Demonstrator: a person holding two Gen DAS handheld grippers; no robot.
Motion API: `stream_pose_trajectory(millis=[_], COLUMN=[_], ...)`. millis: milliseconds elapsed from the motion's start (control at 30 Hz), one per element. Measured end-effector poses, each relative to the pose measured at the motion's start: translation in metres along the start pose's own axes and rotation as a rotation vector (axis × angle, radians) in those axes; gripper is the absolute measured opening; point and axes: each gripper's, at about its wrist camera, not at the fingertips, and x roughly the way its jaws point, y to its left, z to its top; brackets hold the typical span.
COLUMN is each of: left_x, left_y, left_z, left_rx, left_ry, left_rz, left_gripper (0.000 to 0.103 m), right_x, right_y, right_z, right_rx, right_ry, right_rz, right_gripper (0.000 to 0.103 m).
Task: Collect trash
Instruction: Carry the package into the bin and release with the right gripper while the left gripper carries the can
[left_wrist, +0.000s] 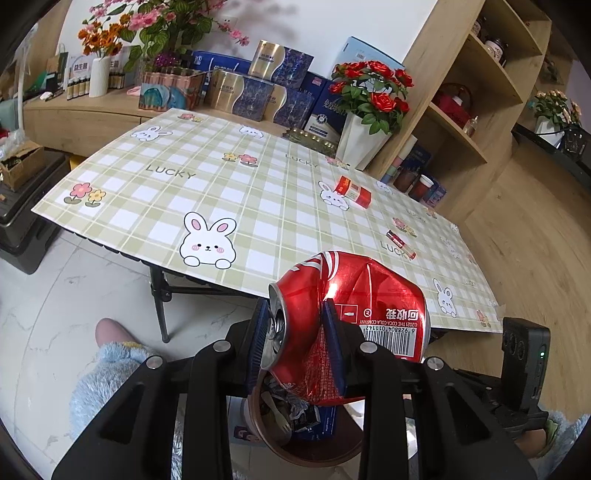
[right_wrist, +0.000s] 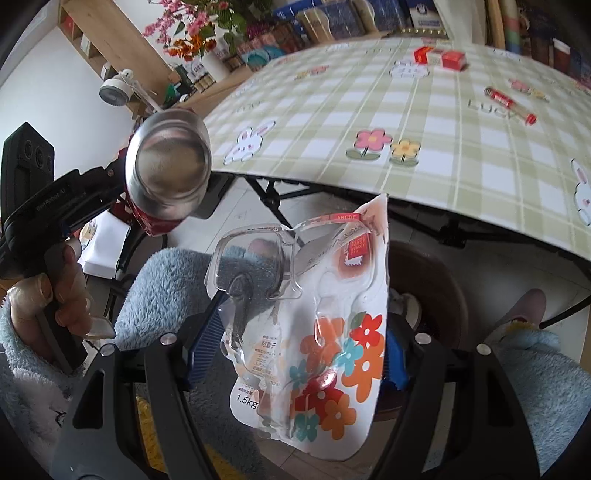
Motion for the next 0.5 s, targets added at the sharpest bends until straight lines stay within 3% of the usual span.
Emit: stream_pose_trajectory(millis=[233,500], left_x=[0.008,0.014], left_y=[0.007,0.005], left_z=[-0.002,-0.003], left_rx=[-0.019,-0.013], left_ry=[0.018,0.036], left_rz=[0.008,0.008], left_gripper=[0.03,0.03], right_x=[0.028,0.051], right_y=[-0.019,-0.042], right_z=[0.0,0.004], right_rx=[0.059,0.108], right_ry=[0.089,0.114], right_rz=[-0.04,-0.085], right_gripper=[0.074,0.078])
